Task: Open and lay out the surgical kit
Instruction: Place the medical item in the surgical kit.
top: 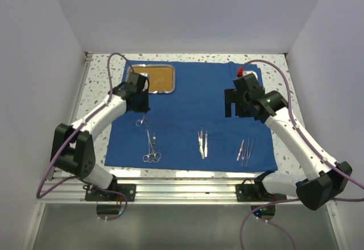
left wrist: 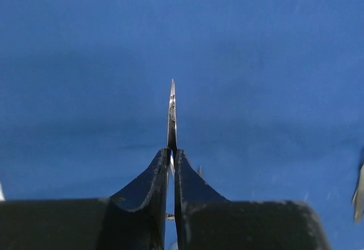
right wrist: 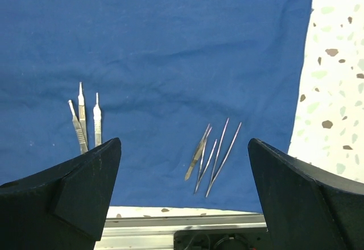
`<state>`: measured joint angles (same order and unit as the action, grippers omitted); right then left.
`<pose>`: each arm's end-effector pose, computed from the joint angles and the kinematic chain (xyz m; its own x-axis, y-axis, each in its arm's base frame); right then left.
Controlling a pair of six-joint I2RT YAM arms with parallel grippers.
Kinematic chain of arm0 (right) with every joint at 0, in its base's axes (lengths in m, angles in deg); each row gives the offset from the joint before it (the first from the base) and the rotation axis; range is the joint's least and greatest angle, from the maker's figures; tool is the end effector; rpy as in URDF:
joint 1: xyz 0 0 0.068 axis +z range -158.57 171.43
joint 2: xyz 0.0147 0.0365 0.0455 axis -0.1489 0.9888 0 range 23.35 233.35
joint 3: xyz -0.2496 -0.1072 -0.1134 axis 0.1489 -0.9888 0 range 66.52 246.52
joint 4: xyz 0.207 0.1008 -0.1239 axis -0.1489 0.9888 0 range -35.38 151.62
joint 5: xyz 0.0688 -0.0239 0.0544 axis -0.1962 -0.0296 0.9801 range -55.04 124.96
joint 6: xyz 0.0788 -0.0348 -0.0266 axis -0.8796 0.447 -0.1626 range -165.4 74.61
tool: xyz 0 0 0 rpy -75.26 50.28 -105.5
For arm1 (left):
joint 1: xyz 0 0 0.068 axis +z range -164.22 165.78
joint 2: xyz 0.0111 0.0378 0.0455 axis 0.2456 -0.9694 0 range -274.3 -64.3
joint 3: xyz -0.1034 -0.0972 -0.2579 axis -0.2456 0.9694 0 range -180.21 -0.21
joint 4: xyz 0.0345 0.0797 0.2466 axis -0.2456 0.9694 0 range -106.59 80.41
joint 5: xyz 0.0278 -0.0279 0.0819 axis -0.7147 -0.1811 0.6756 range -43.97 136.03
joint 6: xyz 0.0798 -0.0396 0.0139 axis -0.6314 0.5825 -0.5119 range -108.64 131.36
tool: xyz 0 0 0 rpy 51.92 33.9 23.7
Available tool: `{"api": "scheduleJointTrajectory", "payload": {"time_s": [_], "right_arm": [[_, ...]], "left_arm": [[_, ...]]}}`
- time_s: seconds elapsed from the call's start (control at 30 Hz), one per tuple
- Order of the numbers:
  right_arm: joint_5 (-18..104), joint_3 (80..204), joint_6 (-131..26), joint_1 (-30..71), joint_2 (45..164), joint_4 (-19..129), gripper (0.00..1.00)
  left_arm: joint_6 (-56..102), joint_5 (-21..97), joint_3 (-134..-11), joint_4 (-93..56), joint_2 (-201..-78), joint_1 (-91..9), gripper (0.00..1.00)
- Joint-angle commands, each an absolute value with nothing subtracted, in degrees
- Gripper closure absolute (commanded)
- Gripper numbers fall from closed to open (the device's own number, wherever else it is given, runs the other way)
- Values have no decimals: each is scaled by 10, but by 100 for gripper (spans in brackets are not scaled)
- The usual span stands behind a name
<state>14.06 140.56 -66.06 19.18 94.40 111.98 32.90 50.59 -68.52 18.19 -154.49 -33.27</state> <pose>0.2395 0.0936 0.3356 -0.7617 -0.0282 -0.6473 0.0190 0.9977 -0.0658 0.3381 -0.1100 0.2353 -0.8388 -0.0974 -0.5357 -0.0256 0.9898 -0.1400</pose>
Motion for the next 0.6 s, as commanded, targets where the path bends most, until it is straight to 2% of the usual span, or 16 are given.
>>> {"api": "scheduleJointTrajectory", "payload": {"time_s": [0.0,0.13,0.27,0.3,0.43,0.53,0.57], "right_arm": [[168,1391,-675,192,914,1089,2],[181,1379,-678,192,892,1090,3],[188,1370,-671,192,870,1097,3],[187,1369,-670,192,866,1099,3],[189,1368,-666,192,849,1108,3],[191,1366,-668,193,835,1109,3],[194,1366,-668,192,826,1109,3]], "left_arm": [[392,510,-580,182,-1478,-359,100],[426,517,-498,173,-1409,-379,100],[445,523,-451,169,-1391,-387,98],[448,524,-449,173,-1388,-389,94],[463,523,-449,198,-1356,-398,49],[472,533,-479,241,-1325,-401,37],[471,538,-505,252,-1319,-401,36]]}}
